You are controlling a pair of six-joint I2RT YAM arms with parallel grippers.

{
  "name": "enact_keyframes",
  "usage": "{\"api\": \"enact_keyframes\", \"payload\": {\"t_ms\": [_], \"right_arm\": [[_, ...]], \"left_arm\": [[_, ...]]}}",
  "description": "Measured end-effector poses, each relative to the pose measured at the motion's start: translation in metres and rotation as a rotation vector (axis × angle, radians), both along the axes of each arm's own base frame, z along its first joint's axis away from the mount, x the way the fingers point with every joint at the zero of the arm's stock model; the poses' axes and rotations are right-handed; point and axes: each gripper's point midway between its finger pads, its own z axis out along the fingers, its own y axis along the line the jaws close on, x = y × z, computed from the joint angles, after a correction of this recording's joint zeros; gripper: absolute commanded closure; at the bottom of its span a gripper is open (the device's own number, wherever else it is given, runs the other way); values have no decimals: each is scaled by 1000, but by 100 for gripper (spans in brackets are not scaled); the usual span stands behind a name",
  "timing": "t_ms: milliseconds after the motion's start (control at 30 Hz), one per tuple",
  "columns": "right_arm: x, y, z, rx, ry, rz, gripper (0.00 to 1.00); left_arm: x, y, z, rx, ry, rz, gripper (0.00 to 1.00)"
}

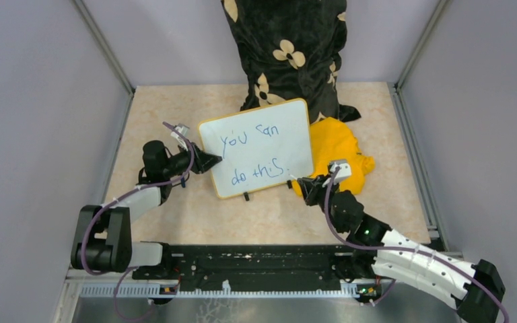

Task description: Write a sentence on the whiteboard

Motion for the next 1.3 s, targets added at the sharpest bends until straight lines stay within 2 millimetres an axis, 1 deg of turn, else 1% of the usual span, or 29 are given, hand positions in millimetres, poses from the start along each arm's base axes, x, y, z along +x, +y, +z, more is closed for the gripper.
{"api": "enact_keyframes", "payload": {"t_ms": [133, 200, 267, 300, 333, 367, 467, 533, 567, 600, 633, 700, 800, 833, 900, 1033, 1133, 1233, 1300], "right_arm": [[-9, -3, 3, 2, 0, 35, 100], [-13, -4, 6, 14, -7, 51, 100], [-16, -4, 10, 25, -13, 64, 100], [-17, -4, 12, 33, -19, 69, 100], [-18, -4, 14, 39, -23, 74, 100], [-19, -4, 14, 40, -23, 79, 100], [-22, -3, 10, 27, -9, 98, 100], [-24, -2, 8, 22, -3, 111, 100], [-25, -1, 9, 25, -4, 117, 100], [-26, -1, 9, 26, -4, 123, 100], [-27, -1, 9, 29, -5, 128, 100], [-29, 0, 12, 37, -10, 140, 100], [-32, 1, 16, 56, -16, 155, 100], [-33, 0, 16, 58, -18, 157, 100], [-34, -1, 17, 62, -20, 159, 100], [-37, -5, 19, 66, -23, 158, 100], [-39, -8, 16, 57, -16, 155, 100], [-39, -10, 11, 38, 1, 152, 100], [-40, -10, 13, 34, 9, 149, 100]], "left_arm": [[2, 4, -4, 35, 6, 44, 44], [3, 8, -4, 52, 5, 69, 39], [2, 12, -3, 75, 0, 102, 31], [2, 15, -2, 86, -2, 121, 26], [2, 18, -1, 97, -5, 141, 7], [1, 21, 0, 107, -10, 157, 2], [0, 33, 4, 135, -2, 232, 1], [-4, 43, 6, 161, 9, 295, 1], [-7, 53, 10, 180, 13, 350, 1], [-8, 55, 11, 185, 12, 362, 1], [-9, 63, 14, 198, 19, 409, 1], [-14, 86, 21, 222, 48, 550, 1], [-14, 117, 27, 250, 119, 745, 1], [-15, 126, 25, 262, 153, 798, 1], [-19, 138, 15, 289, 234, 875, 1], [-38, 158, -12, 363, 375, 979, 1], [-45, 163, -18, 387, 405, 1005, 1], [-47, 164, -20, 395, 416, 1011, 1], [-47, 166, -25, 405, 432, 1021, 1]]}}
